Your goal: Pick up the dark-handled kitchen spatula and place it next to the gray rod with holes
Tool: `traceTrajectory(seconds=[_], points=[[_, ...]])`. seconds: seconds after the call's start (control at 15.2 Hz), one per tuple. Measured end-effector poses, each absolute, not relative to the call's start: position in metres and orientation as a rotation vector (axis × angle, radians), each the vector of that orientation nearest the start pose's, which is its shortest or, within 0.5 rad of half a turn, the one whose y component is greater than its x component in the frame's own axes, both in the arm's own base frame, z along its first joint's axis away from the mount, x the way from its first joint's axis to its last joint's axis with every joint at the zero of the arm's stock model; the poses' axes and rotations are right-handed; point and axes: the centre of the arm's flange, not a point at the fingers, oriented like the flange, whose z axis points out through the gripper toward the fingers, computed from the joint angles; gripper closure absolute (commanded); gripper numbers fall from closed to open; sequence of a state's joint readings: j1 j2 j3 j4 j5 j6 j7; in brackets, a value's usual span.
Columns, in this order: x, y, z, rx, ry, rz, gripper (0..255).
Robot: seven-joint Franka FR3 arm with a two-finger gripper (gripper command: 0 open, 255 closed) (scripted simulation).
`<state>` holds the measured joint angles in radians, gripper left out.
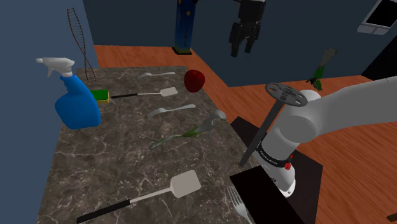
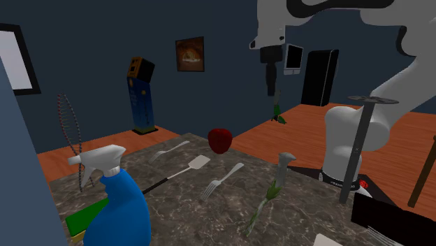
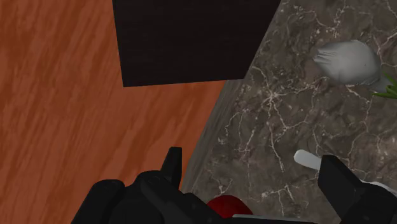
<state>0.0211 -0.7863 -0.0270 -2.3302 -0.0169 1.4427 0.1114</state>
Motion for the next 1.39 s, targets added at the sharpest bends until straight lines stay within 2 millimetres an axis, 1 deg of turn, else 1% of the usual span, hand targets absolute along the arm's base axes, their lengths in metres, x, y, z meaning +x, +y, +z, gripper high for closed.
traceTrajectory(seconds=[0.13,0.33,0.4,0.66,0.73,0.99,1.19,1.25,1.32,1.39], points=[[0.297,-0.007,0.588,-3.137,0.147,0.157,0],[0.323,-0.004,0.572,-3.138,0.007,0.140,0],[0.332,-0.004,0.562,-3.137,-0.046,0.135,0],[0.376,0.001,0.537,-3.123,-0.263,0.104,0],[0.385,0.004,0.528,-3.116,-0.319,0.098,0],[0.424,0.021,0.504,-3.082,-0.536,0.067,0],[0.452,0.034,0.481,-3.047,-0.697,0.045,0],[0.462,0.040,0.478,-3.033,-0.751,0.037,0],[0.474,0.048,0.470,-3.018,-0.804,0.030,0],[0.481,0.050,0.465,-3.003,-0.856,0.022,0]])
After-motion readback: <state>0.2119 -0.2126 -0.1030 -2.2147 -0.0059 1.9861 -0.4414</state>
